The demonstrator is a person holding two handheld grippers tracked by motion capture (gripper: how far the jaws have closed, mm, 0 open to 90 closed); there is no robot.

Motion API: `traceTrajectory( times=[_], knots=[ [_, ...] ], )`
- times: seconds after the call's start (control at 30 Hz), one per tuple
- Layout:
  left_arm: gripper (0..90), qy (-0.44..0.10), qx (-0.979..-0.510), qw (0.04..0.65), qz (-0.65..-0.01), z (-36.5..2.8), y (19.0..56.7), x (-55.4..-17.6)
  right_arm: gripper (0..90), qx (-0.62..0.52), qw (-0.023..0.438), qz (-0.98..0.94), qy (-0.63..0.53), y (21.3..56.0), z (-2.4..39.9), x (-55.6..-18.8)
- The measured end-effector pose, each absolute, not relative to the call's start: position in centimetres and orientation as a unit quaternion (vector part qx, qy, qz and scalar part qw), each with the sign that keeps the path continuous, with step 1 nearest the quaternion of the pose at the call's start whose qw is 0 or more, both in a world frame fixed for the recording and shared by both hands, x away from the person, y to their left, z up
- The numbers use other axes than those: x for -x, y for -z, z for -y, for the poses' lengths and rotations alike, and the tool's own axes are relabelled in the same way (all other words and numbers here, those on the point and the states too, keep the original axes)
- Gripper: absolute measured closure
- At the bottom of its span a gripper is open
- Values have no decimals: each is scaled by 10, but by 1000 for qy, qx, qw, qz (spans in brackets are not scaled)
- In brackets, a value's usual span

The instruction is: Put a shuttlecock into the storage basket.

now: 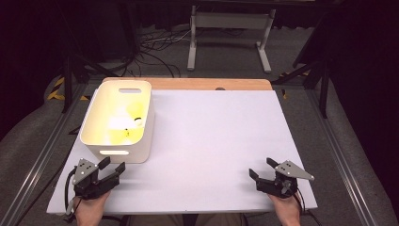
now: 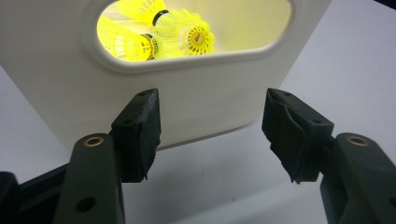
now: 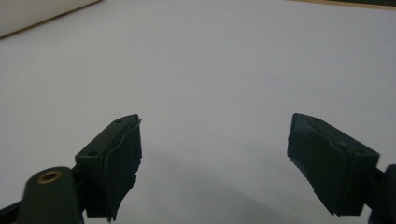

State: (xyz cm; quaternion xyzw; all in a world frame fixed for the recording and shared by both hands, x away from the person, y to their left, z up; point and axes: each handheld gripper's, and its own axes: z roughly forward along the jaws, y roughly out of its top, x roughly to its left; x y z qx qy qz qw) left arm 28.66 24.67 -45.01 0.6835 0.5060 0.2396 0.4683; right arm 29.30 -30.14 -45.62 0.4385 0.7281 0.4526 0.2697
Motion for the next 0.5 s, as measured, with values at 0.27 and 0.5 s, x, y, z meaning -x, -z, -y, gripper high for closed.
traceTrajectory(
  times=[0.27, 0.5],
  knots=[
    [373, -239, -685, 466, -505, -244, 452, -286, 181, -440, 270, -728, -452, 456, 301, -293],
    [371, -236, -684, 471, -504, -245, 453, -286, 182, -439, 271, -725, -455, 455, 303, -293]
  ],
)
